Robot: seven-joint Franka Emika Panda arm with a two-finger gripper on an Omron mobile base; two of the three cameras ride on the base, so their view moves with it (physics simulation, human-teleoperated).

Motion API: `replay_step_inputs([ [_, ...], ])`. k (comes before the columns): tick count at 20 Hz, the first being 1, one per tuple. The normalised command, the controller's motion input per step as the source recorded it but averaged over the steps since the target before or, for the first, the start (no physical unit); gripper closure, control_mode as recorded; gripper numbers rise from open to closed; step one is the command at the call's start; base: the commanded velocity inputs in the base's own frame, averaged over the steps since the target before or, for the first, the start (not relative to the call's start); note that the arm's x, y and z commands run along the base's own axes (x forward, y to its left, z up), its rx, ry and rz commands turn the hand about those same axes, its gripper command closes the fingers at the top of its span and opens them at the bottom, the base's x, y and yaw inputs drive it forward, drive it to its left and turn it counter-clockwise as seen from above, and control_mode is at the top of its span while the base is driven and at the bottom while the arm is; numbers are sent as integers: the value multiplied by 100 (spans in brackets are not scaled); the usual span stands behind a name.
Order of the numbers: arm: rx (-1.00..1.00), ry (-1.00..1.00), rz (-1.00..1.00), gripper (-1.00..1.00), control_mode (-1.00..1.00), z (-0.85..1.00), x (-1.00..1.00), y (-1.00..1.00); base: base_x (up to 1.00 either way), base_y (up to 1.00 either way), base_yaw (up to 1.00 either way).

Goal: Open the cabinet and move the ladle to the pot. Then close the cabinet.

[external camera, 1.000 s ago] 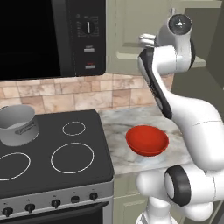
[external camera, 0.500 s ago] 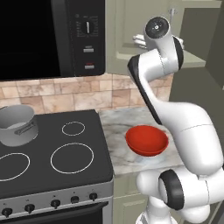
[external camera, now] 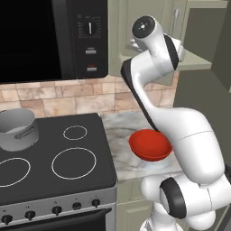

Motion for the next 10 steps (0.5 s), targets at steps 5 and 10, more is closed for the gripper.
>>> replay_step_inputs([
  [5,-2,8,-2,100,-100,0,-2,56,0,0,0],
  [10,-2,2,0,100,-100,0,-6,52,0,0,0],
])
